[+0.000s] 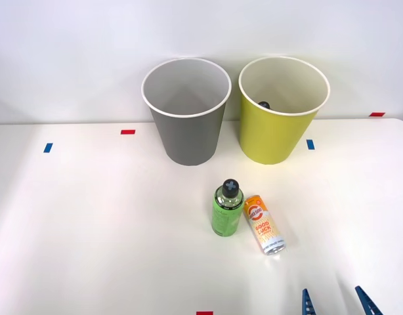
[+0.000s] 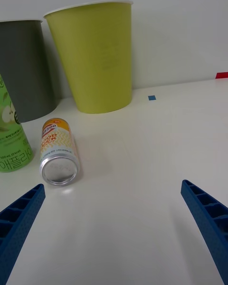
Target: Put cans in the gray bin, plastic bottles in the light green bin
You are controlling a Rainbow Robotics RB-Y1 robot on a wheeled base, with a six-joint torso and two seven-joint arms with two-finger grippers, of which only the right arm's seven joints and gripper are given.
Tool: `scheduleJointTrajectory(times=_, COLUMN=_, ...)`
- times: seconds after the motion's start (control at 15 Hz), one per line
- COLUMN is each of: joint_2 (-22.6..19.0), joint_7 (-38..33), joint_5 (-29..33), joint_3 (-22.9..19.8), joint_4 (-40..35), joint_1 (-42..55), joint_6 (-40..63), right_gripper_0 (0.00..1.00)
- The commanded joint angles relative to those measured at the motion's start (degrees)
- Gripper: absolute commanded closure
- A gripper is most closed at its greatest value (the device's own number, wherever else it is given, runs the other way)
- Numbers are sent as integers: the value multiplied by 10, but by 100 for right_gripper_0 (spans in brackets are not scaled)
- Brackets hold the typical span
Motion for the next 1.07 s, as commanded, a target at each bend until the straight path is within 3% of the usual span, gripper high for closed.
scheduleJointTrajectory(times=0.07, joint_2=0, joint_7=0, joint_5=0, joint_3=0, joint_4=0, joint_1=0, joint_6=0, right_gripper_0=0)
scheduleJointTrajectory(times=1.07, joint_2=-1, joint_7=0, joint_5=2, joint_3=-4, joint_4=24, joint_1=-6, joint_6=7, right_gripper_0=0)
